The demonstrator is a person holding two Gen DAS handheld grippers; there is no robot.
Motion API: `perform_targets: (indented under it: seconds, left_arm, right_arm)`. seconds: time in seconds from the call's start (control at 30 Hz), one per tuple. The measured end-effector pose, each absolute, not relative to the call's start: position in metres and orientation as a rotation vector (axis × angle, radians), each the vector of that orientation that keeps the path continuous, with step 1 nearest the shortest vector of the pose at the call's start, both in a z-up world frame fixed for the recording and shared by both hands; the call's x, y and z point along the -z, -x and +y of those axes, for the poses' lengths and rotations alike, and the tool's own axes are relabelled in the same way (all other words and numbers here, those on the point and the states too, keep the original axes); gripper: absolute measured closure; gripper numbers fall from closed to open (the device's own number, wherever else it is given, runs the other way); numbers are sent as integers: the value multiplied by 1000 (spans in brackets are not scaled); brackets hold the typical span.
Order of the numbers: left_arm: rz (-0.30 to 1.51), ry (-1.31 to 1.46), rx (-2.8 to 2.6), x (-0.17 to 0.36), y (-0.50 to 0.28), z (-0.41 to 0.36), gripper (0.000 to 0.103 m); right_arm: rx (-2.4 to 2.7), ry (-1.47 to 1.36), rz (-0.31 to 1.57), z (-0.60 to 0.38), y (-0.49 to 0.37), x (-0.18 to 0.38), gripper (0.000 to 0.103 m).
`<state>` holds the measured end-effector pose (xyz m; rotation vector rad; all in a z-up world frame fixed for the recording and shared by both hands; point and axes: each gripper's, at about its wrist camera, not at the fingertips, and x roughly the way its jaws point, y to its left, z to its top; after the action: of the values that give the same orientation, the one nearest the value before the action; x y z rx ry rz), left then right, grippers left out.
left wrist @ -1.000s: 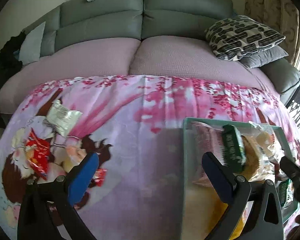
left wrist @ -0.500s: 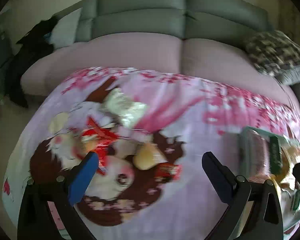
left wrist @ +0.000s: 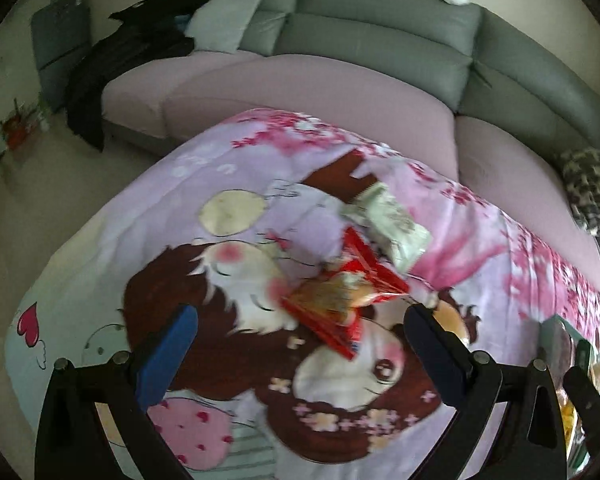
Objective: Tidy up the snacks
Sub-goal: 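Withdraw both open grippers from the tray back to the snack pile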
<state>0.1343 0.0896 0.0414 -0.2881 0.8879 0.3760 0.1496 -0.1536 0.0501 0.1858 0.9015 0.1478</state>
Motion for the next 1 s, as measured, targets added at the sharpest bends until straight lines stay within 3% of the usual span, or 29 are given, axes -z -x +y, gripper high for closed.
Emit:
perform_targets:
  seconds: [0.77, 0.9, 1.0]
  left_arm:
    - [838, 332, -338, -23, -141, 110, 0]
    - [852, 364, -289, -18, -150, 107, 0]
    - [855, 406, -222, -11, -154, 103, 0]
  right_arm:
    - [-224, -104, 1019, -93, -166, 11, 0]
    - [-215, -82, 1014, -89, -168, 14, 4]
    - [-214, -87, 1018, -90, -169, 17, 12]
